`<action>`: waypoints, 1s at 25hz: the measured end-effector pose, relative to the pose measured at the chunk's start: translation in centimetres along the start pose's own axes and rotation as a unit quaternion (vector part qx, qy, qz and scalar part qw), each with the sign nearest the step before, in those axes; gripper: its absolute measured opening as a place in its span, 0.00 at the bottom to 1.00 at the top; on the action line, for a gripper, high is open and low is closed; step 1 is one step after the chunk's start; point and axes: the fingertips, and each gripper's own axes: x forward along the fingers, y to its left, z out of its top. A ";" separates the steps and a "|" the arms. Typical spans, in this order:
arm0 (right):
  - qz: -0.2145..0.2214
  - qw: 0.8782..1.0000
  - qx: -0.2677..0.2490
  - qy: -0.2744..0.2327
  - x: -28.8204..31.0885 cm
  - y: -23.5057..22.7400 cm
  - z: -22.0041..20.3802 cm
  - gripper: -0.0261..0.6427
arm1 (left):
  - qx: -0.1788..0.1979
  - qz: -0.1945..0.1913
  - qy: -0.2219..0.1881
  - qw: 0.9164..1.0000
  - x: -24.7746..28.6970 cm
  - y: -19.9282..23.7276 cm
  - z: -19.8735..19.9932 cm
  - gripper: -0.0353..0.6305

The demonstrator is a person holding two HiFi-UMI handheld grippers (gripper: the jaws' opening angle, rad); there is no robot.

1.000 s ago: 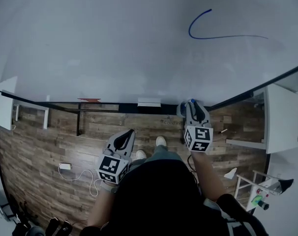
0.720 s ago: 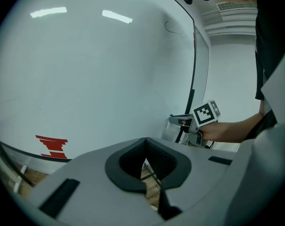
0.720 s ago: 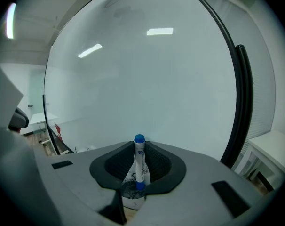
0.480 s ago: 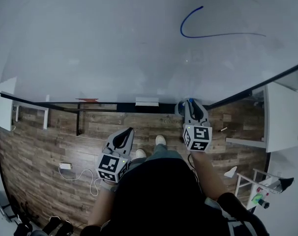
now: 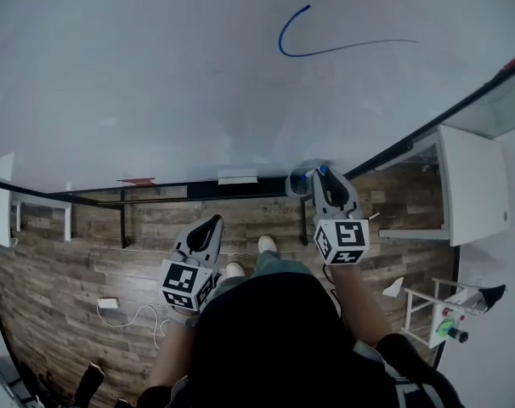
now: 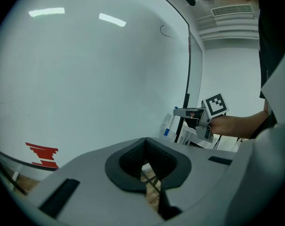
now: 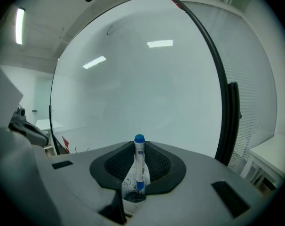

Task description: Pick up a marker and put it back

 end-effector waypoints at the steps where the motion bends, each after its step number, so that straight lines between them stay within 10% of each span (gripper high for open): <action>1: 0.000 1.000 0.000 -0.005 -0.4 0.0 0.5 0.18 | 0.000 -0.003 -0.004 1.000 0.2 0.0 0.3 0.08; 25: -0.089 0.996 0.013 -0.019 -12.5 -2.8 1.7 0.18 | 0.031 -0.139 -0.056 0.988 4.5 -5.9 3.9 0.08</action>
